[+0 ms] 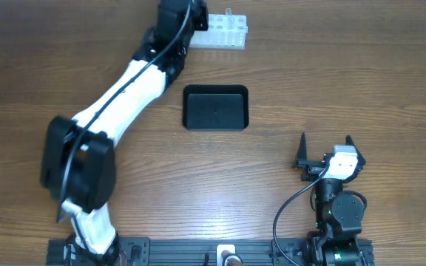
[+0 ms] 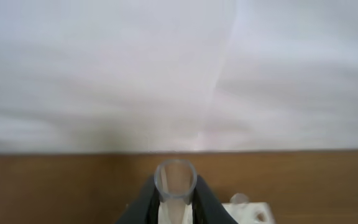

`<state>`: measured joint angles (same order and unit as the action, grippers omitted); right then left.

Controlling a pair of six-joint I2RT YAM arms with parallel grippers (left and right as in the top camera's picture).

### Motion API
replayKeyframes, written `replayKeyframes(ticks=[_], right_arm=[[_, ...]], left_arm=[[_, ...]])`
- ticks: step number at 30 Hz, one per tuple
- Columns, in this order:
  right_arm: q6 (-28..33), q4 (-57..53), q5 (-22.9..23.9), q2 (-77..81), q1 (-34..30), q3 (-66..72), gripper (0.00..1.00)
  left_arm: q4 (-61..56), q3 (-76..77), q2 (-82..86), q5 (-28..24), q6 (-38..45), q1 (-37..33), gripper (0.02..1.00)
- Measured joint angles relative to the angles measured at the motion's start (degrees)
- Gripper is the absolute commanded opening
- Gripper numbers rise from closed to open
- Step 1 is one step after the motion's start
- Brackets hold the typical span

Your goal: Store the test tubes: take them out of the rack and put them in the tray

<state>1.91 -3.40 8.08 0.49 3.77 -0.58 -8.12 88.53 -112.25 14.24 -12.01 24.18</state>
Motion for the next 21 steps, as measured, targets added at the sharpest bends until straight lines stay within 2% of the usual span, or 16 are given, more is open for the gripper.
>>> replayKeyframes(ticks=[3,6,8,13,21], right_arm=[[0.02,0.02,-0.02,0.00,0.00,0.00,0.991],[-0.02,0.00,-0.02,0.00,0.00,0.00,0.991],[0.07,0.00,-0.02,0.02,0.00,0.00,0.993],[0.04,0.02,-0.02,0.04,0.00,0.00,0.993],[0.00,0.00,-0.02,0.07,0.00,0.00,0.993]], left_arm=[[6.14,0.37,5.31,-0.15,0.00,0.02,0.128],[13.33,0.66,8.94,-0.28,-0.72,0.28,0.049],[17.99,0.87,10.03,-0.28,-1.81,0.92,0.042],[33.18,1.01,9.64,-0.24,-8.35,4.35,0.042],[47.80,0.98,4.52,0.20,-21.97,8.11,0.038]])
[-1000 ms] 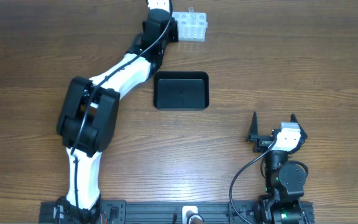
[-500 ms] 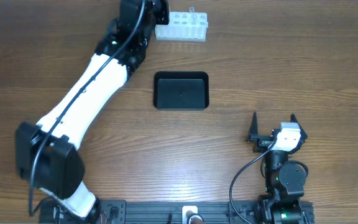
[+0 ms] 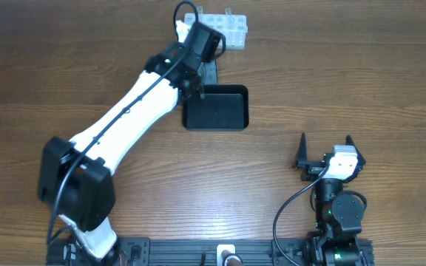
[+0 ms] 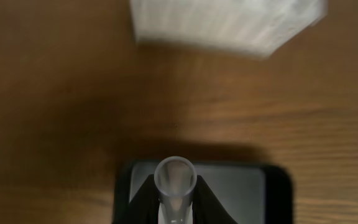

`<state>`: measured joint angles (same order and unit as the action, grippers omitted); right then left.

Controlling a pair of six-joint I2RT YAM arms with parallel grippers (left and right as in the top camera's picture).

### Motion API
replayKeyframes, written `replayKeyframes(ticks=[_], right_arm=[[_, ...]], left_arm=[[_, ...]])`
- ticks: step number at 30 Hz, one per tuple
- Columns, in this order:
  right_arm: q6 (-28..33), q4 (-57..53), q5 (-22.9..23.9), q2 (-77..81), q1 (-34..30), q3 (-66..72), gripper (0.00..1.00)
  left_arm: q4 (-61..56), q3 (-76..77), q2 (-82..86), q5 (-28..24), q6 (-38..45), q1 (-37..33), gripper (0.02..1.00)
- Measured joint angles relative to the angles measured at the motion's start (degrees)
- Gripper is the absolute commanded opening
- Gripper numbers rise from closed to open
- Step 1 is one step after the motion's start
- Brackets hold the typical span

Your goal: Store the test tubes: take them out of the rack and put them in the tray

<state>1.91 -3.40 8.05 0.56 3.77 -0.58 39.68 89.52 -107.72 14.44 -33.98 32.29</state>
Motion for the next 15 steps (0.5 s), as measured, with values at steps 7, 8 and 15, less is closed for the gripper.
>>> replayKeyframes(ticks=[7,8,15], right_arm=[[0.00,0.00,0.00,0.00,0.00,0.00,0.991],[0.00,0.00,0.00,0.00,0.00,0.00,0.993],[0.04,0.00,0.00,0.00,0.00,0.00,0.991]], left_arm=[[3.65,-0.04,-2.78,0.07,-4.98,1.09,0.040],[3.91,-0.04,-2.82,0.20,-5.20,1.14,0.038],[4.55,-0.04,-5.20,1.11,-5.46,1.14,0.040]])
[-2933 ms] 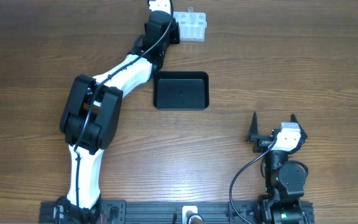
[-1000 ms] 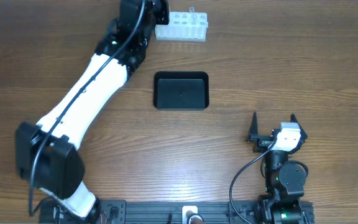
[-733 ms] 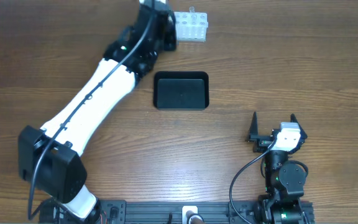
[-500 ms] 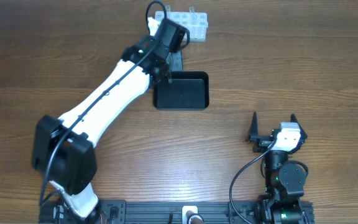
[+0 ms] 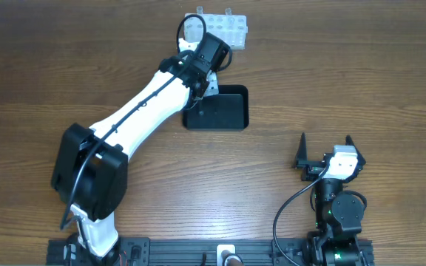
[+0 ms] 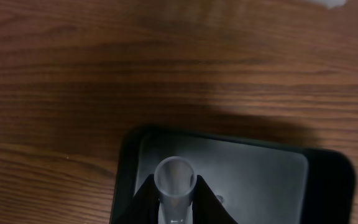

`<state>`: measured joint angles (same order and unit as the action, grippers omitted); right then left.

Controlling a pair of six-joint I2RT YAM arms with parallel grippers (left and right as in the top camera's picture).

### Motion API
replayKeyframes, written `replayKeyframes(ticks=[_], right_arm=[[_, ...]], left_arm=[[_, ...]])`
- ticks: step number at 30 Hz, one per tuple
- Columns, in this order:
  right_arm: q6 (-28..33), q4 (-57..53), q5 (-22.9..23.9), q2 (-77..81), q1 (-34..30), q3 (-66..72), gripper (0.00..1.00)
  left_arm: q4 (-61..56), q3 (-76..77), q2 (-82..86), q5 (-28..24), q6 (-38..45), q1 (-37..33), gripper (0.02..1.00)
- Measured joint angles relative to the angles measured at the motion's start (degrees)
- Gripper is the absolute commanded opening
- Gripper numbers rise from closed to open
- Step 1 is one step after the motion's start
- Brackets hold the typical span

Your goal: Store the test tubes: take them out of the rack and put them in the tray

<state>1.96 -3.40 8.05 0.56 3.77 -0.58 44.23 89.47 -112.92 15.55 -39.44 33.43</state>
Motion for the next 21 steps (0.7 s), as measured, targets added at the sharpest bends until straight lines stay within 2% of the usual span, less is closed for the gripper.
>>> replayKeyframes(ticks=[21], right_arm=[[-0.02,0.00,0.00,0.00,0.00,0.00,0.991]], left_arm=[[1.16,0.00,-4.22,-0.07,5.20,-0.02,0.040]])
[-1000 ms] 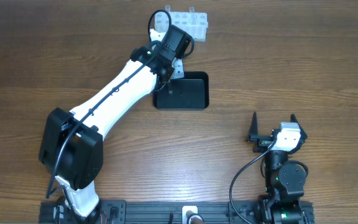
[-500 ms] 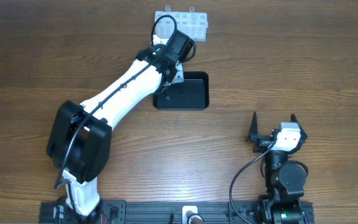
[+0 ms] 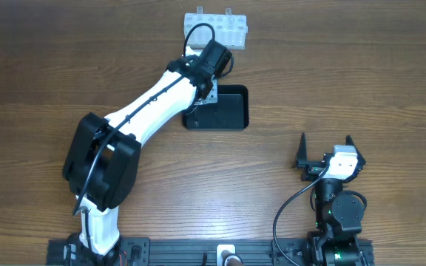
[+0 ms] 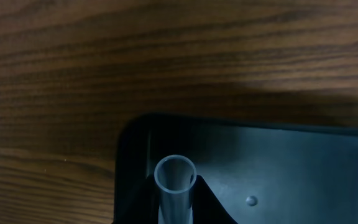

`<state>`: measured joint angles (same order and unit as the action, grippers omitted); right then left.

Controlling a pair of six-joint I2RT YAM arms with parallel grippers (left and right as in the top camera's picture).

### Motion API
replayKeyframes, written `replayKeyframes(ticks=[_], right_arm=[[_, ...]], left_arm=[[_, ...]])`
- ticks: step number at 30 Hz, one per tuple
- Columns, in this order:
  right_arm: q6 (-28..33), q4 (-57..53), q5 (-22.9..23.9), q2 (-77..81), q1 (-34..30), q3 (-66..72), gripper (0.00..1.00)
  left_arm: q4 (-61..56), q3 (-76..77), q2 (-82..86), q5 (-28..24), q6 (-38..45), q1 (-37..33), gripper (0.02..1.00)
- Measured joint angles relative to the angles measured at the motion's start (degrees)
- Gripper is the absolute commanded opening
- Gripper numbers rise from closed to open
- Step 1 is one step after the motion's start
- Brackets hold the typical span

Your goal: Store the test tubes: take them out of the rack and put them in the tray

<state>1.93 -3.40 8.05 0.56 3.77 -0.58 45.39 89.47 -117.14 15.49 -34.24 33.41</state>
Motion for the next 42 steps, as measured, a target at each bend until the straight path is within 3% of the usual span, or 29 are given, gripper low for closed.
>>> replayKeyframes(ticks=[8,13,17,22,30,36,42], right_arm=[[-0.02,0.00,0.00,0.00,0.00,0.00,0.993],[-0.02,0.00,0.00,0.00,0.00,0.00,0.993],[-0.02,0.00,0.00,0.00,0.00,0.00,0.991],[-0.04,0.00,0.00,-0.02,0.00,0.00,0.993],[-0.04,0.00,0.00,0.00,0.00,0.00,0.991],[-0.02,0.00,0.00,0.00,0.00,0.00,0.991],[0.00,0.00,0.00,0.00,0.00,0.00,0.991]], left_arm=[[0.72,0.00,-0.13,-0.24,0.00,0.00,0.045],[0.72,0.00,-0.15,-0.22,0.00,0.00,0.097],[0.72,0.00,-0.28,-0.24,0.07,0.00,0.257],[0.72,0.00,-0.42,-0.24,0.39,-0.07,0.332],[-0.04,0.02,-0.42,-0.09,0.44,-0.15,0.303],[-1.16,5.99,-0.63,4.04,0.63,-0.70,0.417],[-15.17,13.11,-0.63,9.20,2.84,-2.25,0.527]])
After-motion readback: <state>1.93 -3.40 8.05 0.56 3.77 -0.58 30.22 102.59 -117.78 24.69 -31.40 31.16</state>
